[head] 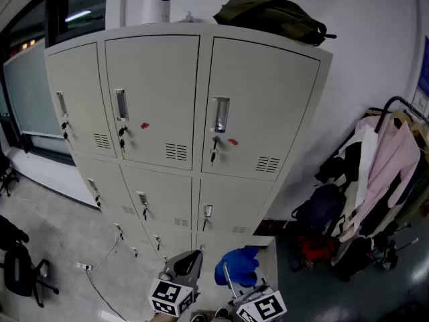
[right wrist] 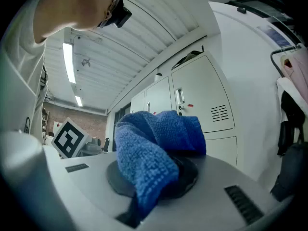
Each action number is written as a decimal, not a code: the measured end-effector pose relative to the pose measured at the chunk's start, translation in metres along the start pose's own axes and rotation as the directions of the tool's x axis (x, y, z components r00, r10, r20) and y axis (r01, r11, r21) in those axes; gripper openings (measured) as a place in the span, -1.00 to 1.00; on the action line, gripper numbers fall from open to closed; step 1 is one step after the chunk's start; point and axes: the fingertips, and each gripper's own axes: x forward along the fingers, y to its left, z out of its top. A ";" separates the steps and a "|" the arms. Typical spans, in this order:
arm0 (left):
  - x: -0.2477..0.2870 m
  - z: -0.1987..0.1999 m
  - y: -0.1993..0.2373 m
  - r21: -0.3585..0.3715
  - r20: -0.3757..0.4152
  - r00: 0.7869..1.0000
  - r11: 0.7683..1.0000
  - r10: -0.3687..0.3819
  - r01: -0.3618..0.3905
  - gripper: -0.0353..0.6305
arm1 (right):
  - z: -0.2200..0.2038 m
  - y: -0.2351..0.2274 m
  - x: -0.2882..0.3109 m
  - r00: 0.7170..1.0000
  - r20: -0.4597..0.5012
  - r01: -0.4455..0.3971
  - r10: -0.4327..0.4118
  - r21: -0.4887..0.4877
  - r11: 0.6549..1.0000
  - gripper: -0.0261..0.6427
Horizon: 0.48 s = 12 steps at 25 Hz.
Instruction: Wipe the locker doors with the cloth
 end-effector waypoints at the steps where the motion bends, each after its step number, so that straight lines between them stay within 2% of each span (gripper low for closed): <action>1: 0.005 0.004 -0.002 0.009 0.004 1.000 1.000 0.001 -0.001 -0.88 | 0.003 -0.005 0.001 1.000 0.006 -0.005 0.005 -0.008 1.000 -0.82; 8: 0.053 0.040 -0.020 0.079 0.041 0.999 0.997 0.012 -0.016 -0.88 | 0.037 -0.052 0.003 0.997 0.074 -0.027 0.038 -0.141 0.990 -0.82; 12: 0.080 0.074 -0.026 0.121 0.058 0.998 0.992 0.039 -0.045 -0.88 | 0.062 -0.080 0.010 0.996 0.042 -0.061 0.077 -0.293 0.954 -0.82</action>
